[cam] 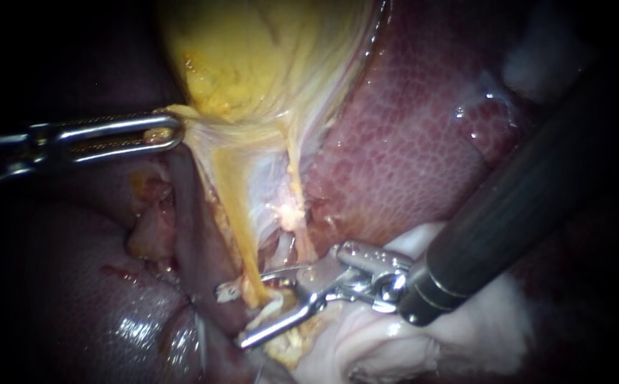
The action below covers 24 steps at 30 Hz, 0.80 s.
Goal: Clipping first clip left tube
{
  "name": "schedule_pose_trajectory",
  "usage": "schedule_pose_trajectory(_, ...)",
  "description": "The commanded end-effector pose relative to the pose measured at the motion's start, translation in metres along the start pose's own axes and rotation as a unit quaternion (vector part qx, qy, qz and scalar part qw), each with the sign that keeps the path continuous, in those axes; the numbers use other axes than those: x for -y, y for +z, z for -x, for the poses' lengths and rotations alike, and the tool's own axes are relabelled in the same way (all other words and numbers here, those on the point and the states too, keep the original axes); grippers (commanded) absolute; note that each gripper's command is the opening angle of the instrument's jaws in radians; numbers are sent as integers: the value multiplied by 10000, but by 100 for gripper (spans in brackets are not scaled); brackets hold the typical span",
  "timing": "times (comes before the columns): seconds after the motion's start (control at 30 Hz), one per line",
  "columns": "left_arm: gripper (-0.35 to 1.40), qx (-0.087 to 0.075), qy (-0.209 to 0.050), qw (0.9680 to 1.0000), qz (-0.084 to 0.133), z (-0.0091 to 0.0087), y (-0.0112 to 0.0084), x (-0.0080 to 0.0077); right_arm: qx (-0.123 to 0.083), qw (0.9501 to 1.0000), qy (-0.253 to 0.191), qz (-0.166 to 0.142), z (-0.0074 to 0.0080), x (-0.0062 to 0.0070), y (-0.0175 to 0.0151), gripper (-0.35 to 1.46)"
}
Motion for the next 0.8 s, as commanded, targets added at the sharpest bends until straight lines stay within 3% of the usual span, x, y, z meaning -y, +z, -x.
schedule_pose_trajectory(0.03, -35, 0, 1, 10000, 3, 0, 0, 0, 7, 10000, -6, 2, 1, -1, -2, 60)
schedule_pose_trajectory(0.2, -35, -1, 2, 10000, -2, 0, -2, -1, 2, 10000, -8, 23, 4, -1, -6, 60)
schedule_pose_trajectory(0.4, -35, -3, 3, 10000, -6, 0, -4, -1, 292, 9993, 25, 227, 8, -1, -14, 59)
schedule_pose_trajectory(0.7, -35, -3, 3, 10000, -6, 0, -4, -1, 294, 9990, 44, 326, 13, -8, -19, 57)
schedule_pose_trajectory(0.8, -35, -3, 3, 10000, -6, 0, -4, -1, 268, 9988, 38, 401, 14, -11, -21, 43)
